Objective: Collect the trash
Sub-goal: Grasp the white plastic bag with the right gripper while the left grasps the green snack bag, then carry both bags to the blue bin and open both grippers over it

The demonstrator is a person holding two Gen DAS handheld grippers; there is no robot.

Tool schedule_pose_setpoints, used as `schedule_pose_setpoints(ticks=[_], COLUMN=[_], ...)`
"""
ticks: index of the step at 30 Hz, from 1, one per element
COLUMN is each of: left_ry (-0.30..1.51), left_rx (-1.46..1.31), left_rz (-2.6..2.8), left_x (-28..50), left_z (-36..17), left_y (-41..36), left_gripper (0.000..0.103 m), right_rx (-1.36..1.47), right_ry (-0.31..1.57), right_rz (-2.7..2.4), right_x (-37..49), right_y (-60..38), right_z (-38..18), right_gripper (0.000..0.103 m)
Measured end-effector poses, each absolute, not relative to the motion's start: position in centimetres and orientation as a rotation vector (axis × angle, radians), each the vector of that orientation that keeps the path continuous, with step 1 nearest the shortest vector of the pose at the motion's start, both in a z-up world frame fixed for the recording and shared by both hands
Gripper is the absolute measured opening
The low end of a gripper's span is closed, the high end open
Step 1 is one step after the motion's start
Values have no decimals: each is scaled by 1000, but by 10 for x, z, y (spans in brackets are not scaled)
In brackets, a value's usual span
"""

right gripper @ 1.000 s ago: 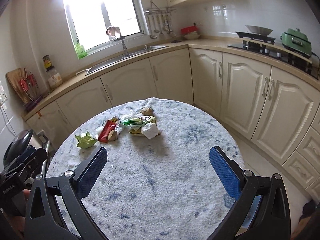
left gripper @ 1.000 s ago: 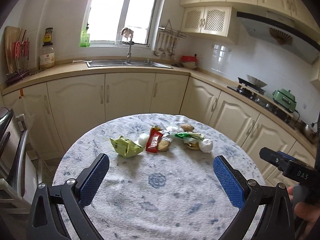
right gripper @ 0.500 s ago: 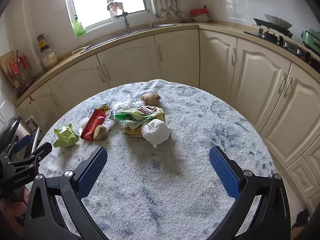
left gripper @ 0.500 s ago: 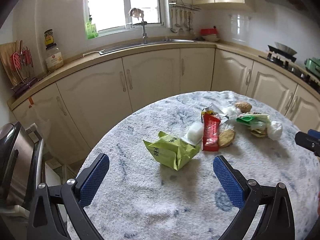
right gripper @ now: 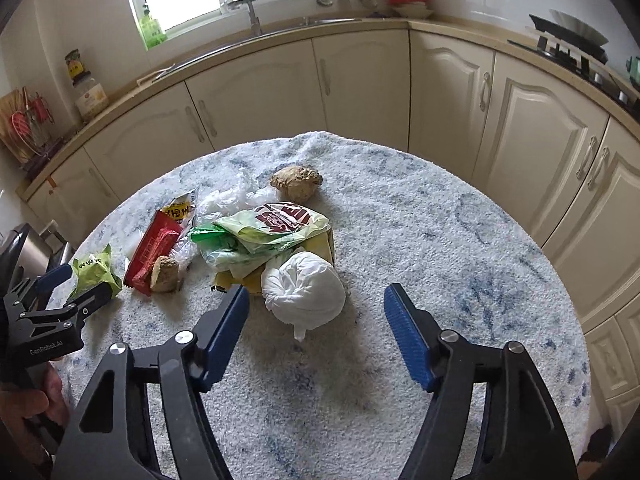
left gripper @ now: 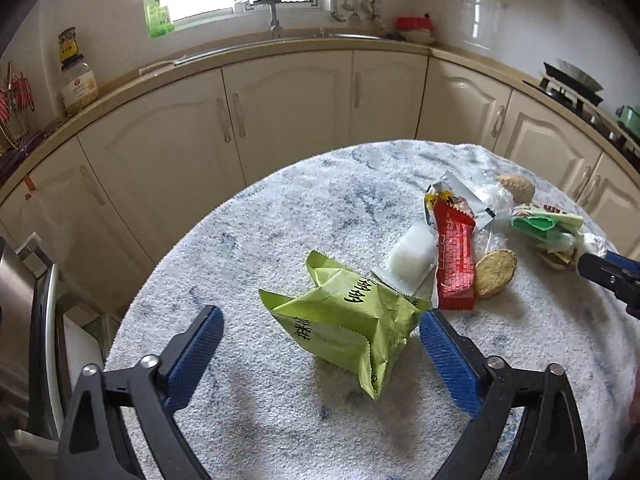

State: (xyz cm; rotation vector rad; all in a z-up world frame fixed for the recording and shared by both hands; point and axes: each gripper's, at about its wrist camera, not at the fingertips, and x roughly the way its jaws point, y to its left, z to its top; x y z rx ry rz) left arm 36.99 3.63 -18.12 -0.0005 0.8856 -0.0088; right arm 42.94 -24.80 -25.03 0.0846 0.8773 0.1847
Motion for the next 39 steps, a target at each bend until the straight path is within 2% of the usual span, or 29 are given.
schedule_pose_setpoints(ticks=[1,2,4,7,19,39], left_ry=[913,896,888,879,805,623], left_rx=[-11,-16,-18,-40,-87,-53], left_rz=[-23,-28,-37,-59,-85,-199], left_x=[374,374,373,377,319,189], left_z=[-186,-185,-187,-187,-172,-110], left_y=[38,39,40,44,43,-61], left_gripper=[72,63,51,44,42,42], right_rx=[84,85,86,80,124,211], right_ry=[880,883,883,872,837,679], right_rz=[188,197,210,212,241,255], right_x=[431,432,433,431,379,256], right_y=[-247,-245,-242,-240,-259,-328], right_z=[-252,-254,-255,-255,-238,-179], right_gripper=[56,47,41,39,38,38])
